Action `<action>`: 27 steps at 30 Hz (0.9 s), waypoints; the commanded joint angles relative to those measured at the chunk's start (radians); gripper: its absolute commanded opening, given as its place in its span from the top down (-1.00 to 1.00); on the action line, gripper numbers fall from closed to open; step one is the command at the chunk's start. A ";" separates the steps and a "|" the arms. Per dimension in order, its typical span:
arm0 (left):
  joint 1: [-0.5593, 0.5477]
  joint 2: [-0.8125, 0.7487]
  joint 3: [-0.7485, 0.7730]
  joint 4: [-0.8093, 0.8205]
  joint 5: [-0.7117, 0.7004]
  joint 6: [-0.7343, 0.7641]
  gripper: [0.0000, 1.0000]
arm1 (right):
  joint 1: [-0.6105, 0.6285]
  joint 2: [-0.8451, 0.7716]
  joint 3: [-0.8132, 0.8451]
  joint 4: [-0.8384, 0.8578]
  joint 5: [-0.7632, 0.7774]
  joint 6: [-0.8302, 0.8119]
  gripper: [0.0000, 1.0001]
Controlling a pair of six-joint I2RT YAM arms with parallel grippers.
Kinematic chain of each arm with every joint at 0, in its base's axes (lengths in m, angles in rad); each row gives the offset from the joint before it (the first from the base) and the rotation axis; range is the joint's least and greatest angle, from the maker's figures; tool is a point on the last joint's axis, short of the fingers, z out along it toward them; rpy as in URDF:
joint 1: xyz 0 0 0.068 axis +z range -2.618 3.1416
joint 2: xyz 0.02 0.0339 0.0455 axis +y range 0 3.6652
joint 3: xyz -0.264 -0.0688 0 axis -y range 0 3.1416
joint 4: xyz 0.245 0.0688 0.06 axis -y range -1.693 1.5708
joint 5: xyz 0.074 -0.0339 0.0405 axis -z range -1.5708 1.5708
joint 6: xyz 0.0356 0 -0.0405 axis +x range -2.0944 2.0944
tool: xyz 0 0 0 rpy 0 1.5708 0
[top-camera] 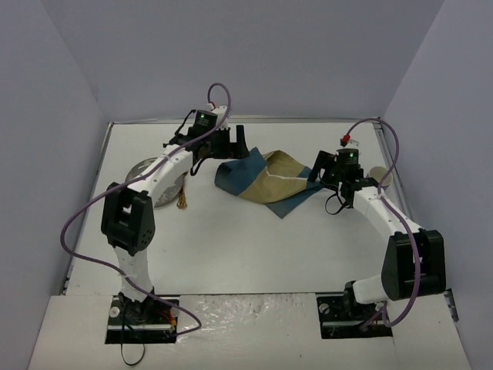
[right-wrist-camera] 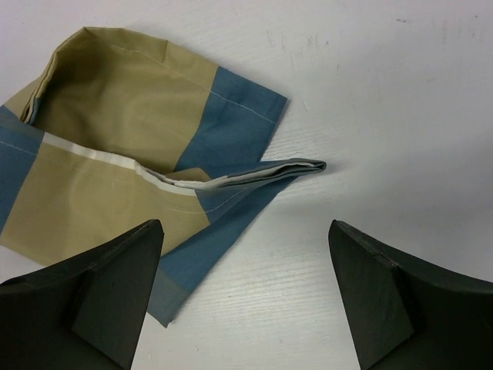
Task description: Set the dinner table for one person
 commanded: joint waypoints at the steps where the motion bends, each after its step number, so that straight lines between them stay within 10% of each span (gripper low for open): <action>1: 0.001 0.066 0.183 0.063 0.132 0.091 -0.94 | -0.033 -0.017 0.010 0.059 -0.083 0.004 -0.70; 13: -0.041 0.276 0.360 -0.013 0.166 0.180 -0.91 | -0.045 -0.088 -0.024 0.059 -0.073 -0.015 -0.70; 27: -0.058 0.288 0.377 0.001 0.222 0.156 0.07 | -0.045 -0.123 -0.053 0.059 -0.082 -0.017 -0.69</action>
